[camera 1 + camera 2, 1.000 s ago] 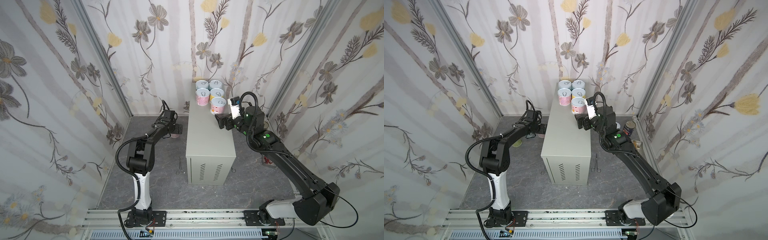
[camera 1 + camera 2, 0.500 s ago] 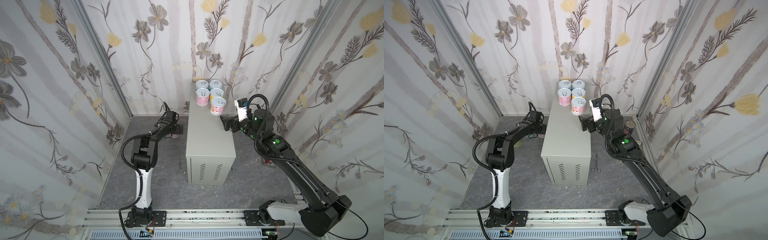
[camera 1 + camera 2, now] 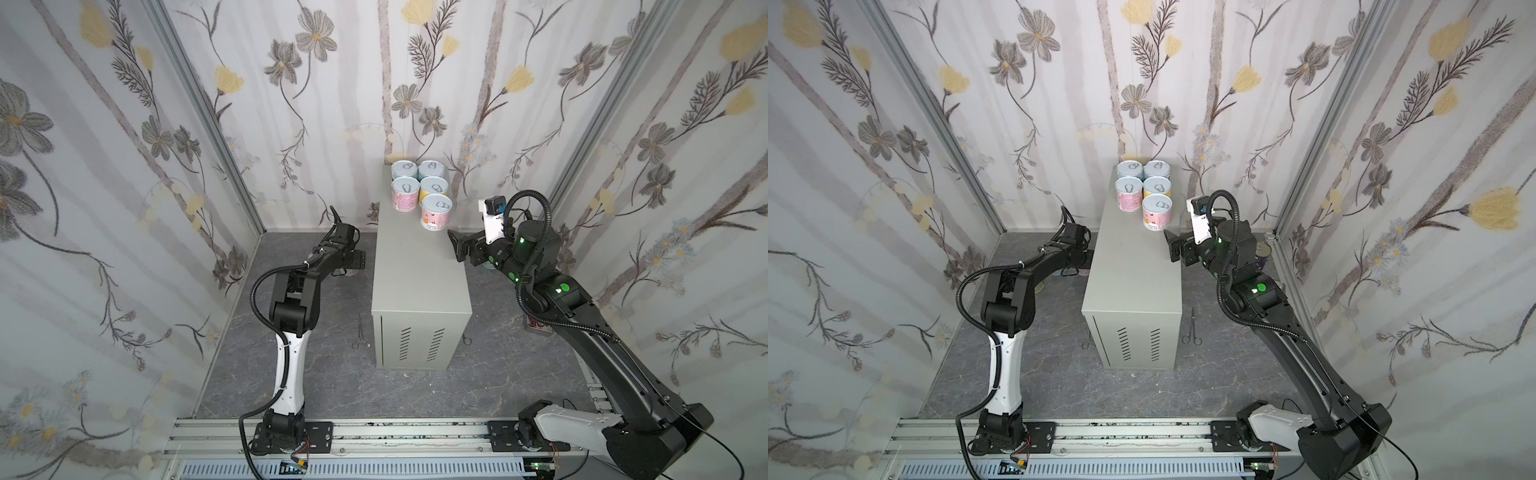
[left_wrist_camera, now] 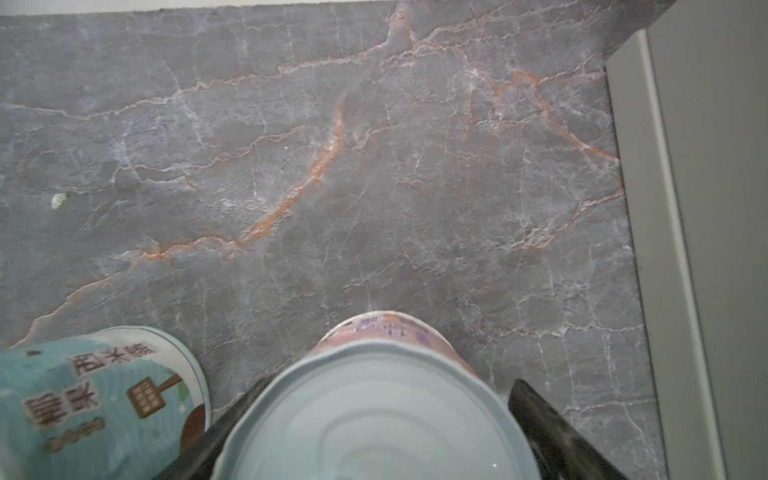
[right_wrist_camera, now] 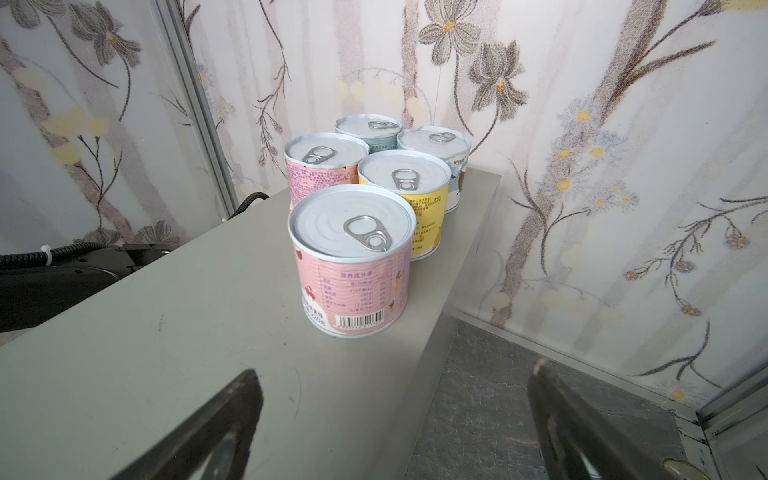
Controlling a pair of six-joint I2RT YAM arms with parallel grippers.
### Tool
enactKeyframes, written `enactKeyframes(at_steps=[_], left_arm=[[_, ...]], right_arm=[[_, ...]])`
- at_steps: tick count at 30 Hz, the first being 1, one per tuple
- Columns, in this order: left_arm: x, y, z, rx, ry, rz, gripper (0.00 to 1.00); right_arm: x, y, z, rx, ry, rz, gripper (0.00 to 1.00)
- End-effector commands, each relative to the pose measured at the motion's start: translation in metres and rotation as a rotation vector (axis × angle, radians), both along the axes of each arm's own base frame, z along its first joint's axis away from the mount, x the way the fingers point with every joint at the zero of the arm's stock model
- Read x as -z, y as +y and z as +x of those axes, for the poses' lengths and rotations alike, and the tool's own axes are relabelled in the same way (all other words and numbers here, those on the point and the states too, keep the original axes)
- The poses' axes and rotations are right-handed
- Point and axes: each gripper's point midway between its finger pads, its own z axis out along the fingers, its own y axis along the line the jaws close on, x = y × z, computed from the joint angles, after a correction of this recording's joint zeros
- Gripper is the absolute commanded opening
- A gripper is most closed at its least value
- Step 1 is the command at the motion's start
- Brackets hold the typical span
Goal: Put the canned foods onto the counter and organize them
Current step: 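Withdraw the right gripper while the left gripper grasps a pink floor can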
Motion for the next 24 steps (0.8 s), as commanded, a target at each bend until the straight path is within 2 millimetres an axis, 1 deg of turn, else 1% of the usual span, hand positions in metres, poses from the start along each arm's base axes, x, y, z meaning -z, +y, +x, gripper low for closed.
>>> enactKeyframes(at_steps=[1,6,8,11,12,15,18,21,24], left_arm=[[0.000,0.002,0.004,-0.021,-0.010,0.000,0.79],[0.001,0.002,0.004,-0.025,-0.006,0.000,0.69],[0.001,0.003,0.002,-0.025,0.005,0.001,0.63],[-0.004,0.007,-0.006,-0.035,0.012,0.009,0.59],[-0.009,0.008,-0.009,-0.035,0.006,0.012,0.57],[-0.032,0.014,-0.019,-0.038,-0.014,0.027,0.53],[-0.062,0.019,-0.030,-0.044,-0.039,0.036,0.52],[-0.100,0.019,-0.040,-0.043,-0.077,0.017,0.51],[-0.147,0.015,-0.050,-0.029,-0.128,-0.027,0.50]], right_arm=[[-0.006,-0.003,0.000,0.011,-0.029,-0.008,1.00],[-0.008,-0.006,0.001,0.020,-0.039,-0.010,1.00],[-0.011,-0.008,0.002,0.024,-0.049,-0.006,1.00],[-0.017,-0.010,0.001,0.028,-0.073,-0.004,1.00],[-0.020,-0.011,0.001,0.031,-0.083,0.000,1.00],[-0.030,-0.014,0.000,0.030,-0.116,0.014,1.00],[-0.036,-0.015,-0.001,0.023,-0.141,0.020,1.00],[-0.042,-0.019,-0.001,0.030,-0.168,0.032,1.00],[-0.050,-0.023,0.000,0.038,-0.199,0.051,1.00]])
